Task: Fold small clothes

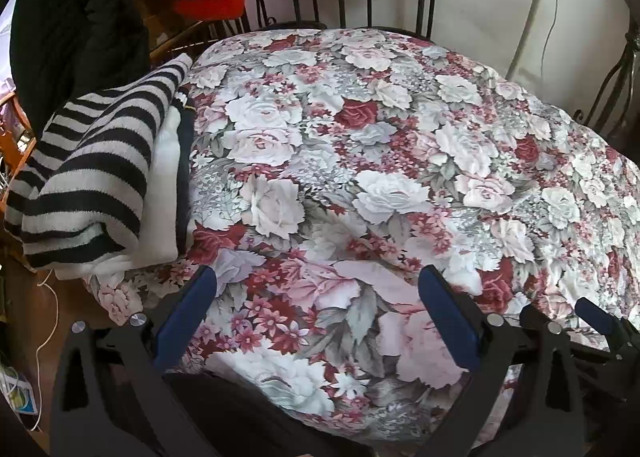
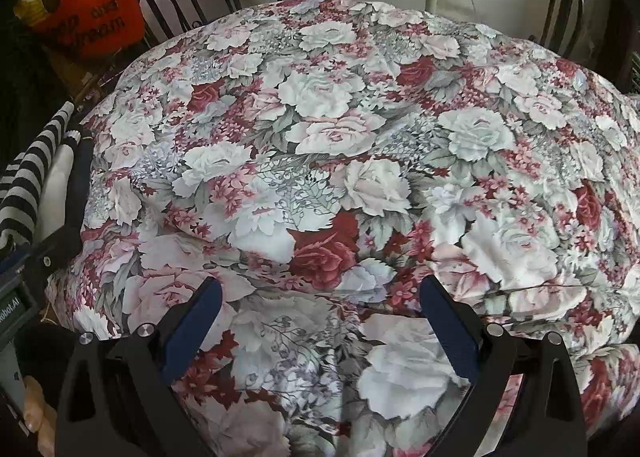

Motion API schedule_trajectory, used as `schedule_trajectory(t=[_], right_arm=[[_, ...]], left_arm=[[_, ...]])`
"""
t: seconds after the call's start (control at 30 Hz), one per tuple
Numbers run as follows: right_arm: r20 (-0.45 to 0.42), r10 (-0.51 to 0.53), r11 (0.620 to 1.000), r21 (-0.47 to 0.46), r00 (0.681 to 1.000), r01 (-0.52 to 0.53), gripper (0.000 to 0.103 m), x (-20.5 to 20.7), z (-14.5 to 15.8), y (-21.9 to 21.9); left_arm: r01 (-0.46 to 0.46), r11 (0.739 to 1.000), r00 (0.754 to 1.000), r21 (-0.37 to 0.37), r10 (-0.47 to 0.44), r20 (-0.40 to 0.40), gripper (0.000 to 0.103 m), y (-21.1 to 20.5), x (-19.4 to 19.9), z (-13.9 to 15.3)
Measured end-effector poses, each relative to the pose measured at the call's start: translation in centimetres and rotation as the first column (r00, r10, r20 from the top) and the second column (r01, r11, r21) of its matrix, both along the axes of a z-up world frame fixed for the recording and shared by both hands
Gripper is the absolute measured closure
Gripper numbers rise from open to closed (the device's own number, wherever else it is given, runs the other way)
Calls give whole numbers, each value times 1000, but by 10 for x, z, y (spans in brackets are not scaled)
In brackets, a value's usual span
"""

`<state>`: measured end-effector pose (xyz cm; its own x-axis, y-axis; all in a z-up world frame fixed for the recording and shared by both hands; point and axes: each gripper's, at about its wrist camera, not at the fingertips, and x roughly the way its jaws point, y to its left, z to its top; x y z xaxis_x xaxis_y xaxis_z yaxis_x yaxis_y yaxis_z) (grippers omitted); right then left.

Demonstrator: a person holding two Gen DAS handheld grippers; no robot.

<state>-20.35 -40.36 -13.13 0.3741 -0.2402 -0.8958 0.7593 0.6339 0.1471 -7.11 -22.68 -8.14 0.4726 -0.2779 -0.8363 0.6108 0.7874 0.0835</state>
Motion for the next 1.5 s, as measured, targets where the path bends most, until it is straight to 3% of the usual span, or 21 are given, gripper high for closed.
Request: schedule_trajectory(t=[0.13, 0.33, 0.5, 0.6, 0.7, 0.77, 0.8, 0.83, 0.9, 1.03, 1.2, 1.3, 1.5], right_arm=[[-1, -41, 999, -35, 999, 41, 4, -23, 10, -7], [31, -175, 967, -183, 984, 178, 4, -86, 24, -28], [-32, -238, 948, -224, 971, 225, 4, -129, 8, -53], [-62, -275, 941, -221, 959, 256, 4, -145, -5, -63], [-76, -322, 935, -179, 944, 305, 4, -157, -30, -70], [-140, -347, 937, -89, 927, 338, 3, -161, -63, -77], [-180, -329, 944, -74, 927, 321, 3, -159, -77, -78], [-202, -312, 950, -92, 928, 299, 3, -154, -79, -76], [-234, -295, 955, -85, 926, 283, 3, -148, -80, -78], [-224, -232, 973, -76, 947, 220, 3, -149, -84, -78], [-147, -191, 976, -130, 971, 172, 3, -153, -79, -72], [-140, -205, 974, -128, 969, 187, 3, -154, -77, -72], [-154, -206, 974, -130, 966, 187, 3, -154, -77, -74]], left_arm=[[57, 998, 998, 36, -57, -24, 5, -21, -14, -9], [200, 978, 979, 58, -197, -44, 5, -68, -56, -24], [319, 940, 947, 119, -312, -75, 5, -124, -95, -49], [349, 926, 932, 144, -328, -153, 5, -144, -109, -75], [345, 916, 931, 208, -305, -199, 5, -156, -115, -114], [327, 909, 933, 259, -268, -238, 4, -157, -115, -150], [319, 913, 939, 255, -267, -218, 4, -157, -117, -154], [303, 920, 949, 248, -268, -163, 4, -156, -122, -153], [288, 923, 956, 256, -262, -134, 4, -156, -125, -154], [297, 929, 949, 220, -262, -177, 4, -154, -116, -154], [317, 925, 947, 210, -294, -132, 4, -152, -120, -151], [303, 937, 952, 175, -289, -102, 4, -150, -120, -151], [298, 937, 954, 182, -284, -96, 4, -149, -122, -152]])
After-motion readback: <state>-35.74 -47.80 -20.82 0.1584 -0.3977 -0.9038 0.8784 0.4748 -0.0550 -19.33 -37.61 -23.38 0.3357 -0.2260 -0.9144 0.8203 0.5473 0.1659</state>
